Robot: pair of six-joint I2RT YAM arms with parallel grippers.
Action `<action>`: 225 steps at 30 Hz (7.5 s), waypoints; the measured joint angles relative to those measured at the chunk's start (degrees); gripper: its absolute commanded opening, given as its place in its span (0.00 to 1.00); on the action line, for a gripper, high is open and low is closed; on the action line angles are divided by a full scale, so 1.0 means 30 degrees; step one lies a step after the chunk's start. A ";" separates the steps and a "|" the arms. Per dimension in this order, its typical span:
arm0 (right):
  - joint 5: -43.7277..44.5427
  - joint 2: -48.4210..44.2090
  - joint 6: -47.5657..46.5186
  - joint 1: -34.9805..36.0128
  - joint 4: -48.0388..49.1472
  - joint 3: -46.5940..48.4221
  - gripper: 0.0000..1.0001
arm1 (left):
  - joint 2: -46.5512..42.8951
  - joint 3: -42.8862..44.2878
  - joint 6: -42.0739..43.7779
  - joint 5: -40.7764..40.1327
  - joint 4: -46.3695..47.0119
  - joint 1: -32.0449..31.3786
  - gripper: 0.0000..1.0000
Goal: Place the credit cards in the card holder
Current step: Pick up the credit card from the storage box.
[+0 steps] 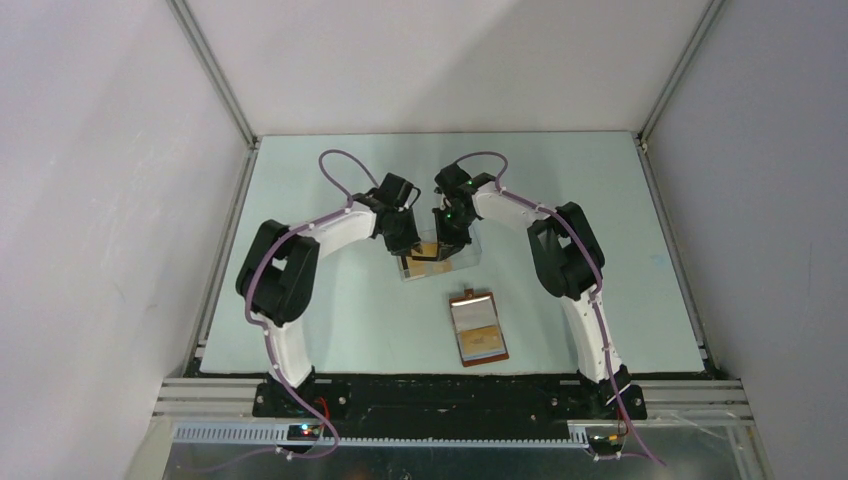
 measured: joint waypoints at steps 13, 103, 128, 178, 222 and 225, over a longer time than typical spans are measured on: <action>-0.2025 -0.0073 0.0226 -0.0393 0.0576 -0.0328 0.15 | -0.0197 -0.0058 -0.0372 0.0495 0.0313 0.0000 0.13; -1.5344 -1.4855 1.2925 -0.4408 2.0844 -1.2276 0.22 | -1.5788 -0.6426 -0.6798 0.7468 1.0163 -0.0240 0.00; -1.9336 -1.6874 0.4932 -0.5734 0.9639 -1.2466 0.00 | -1.1380 -0.5464 -0.1421 1.5591 0.9129 -0.0903 0.58; -1.3784 -2.0269 0.3330 -0.6696 0.6615 -1.2590 0.99 | -1.1613 -0.4605 -0.3045 1.0528 0.9435 -0.3723 0.00; -1.1628 -1.9059 1.6436 -0.2914 2.5820 -1.5810 0.00 | -1.5846 -1.0171 -1.0032 0.2557 2.0043 -0.5064 0.18; -1.1708 -1.8957 1.6487 -0.2907 2.5893 -1.5810 0.00 | -1.5795 -1.0171 -0.9989 0.2608 2.0167 -0.5064 0.62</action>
